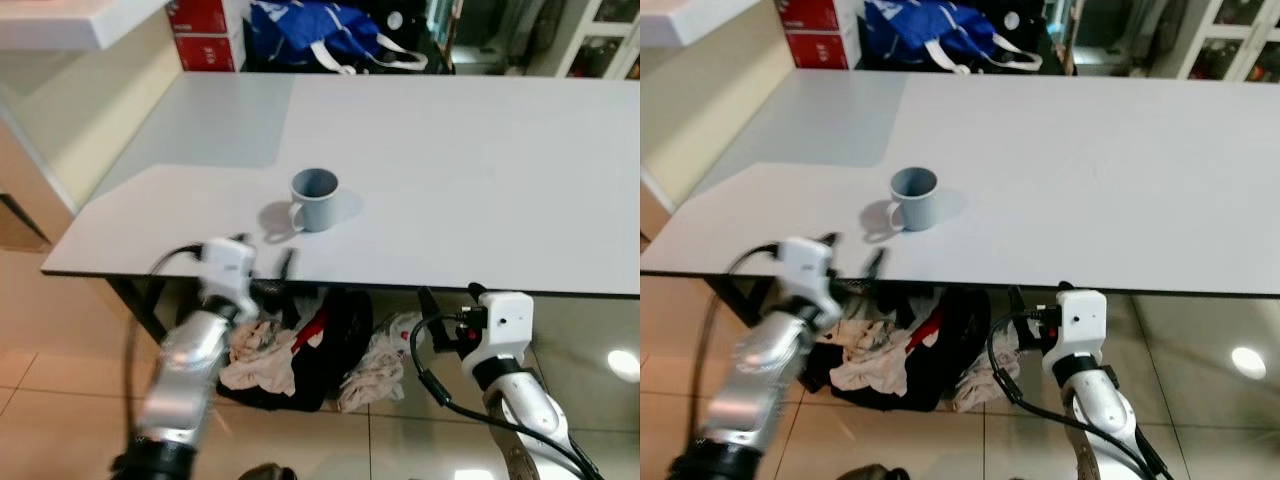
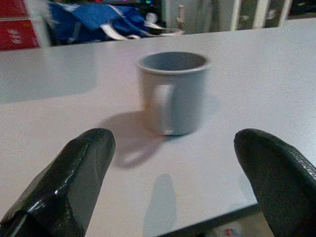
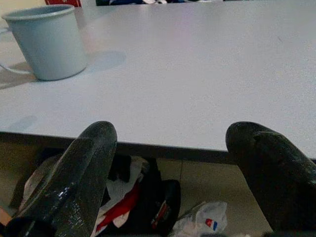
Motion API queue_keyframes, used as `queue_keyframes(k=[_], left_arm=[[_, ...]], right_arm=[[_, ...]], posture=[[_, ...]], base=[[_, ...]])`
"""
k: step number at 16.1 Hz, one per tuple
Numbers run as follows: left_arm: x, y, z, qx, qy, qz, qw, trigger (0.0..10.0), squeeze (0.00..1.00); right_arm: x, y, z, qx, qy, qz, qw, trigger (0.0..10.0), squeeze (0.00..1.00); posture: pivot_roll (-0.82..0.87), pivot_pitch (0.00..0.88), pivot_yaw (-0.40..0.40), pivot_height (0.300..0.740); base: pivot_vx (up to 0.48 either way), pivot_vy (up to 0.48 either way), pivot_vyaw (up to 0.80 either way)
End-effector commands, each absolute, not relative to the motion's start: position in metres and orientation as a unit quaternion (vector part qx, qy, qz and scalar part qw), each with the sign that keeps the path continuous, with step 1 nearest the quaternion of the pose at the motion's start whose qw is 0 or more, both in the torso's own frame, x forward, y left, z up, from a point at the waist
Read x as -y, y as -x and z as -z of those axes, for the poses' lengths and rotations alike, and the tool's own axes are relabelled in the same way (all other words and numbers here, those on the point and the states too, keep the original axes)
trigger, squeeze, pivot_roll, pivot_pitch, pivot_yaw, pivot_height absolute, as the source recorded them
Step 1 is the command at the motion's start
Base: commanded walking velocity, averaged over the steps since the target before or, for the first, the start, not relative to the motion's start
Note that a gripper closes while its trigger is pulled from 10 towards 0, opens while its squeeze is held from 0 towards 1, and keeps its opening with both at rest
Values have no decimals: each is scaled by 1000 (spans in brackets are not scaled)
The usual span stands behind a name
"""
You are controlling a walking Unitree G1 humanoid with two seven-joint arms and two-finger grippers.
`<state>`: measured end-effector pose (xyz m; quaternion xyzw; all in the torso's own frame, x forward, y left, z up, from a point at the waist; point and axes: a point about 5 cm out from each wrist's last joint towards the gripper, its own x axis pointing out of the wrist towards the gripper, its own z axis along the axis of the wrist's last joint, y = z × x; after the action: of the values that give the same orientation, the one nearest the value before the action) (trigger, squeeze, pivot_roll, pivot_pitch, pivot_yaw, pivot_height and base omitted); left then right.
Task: Setting the table
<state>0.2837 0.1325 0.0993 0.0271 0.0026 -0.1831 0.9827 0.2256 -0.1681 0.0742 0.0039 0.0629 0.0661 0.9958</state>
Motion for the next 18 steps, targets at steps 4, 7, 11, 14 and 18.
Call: queue_keyframes(k=[4,7,11,14,18], left_arm=[[-130,-287,-105,-21,-32,184,982,10000,0],[-130,-291,-102,-41,-26,175,983,10000,0],[-134,-294,-98,-61,-25,161,985,10000,0],[-141,-295,-95,-65,-39,136,988,10000,0],[-143,-298,-96,-59,-44,117,990,10000,0]], right_arm=[[169,-228,-71,-60,0,-59,996,10000,0],[170,-228,-71,-60,-1,-57,997,10000,0],[168,-228,-74,-56,-3,-56,997,10000,0],[167,-227,-75,-55,-4,-58,997,10000,0],[168,-227,-75,-53,0,-61,997,10000,0]], posture=[[-118,0,52,740],[-120,0,49,740],[-121,0,50,740],[-120,0,49,740],[-116,0,44,740]], base=[[-62,446,0],[0,480,0],[0,480,0],[0,480,0],[0,480,0]])
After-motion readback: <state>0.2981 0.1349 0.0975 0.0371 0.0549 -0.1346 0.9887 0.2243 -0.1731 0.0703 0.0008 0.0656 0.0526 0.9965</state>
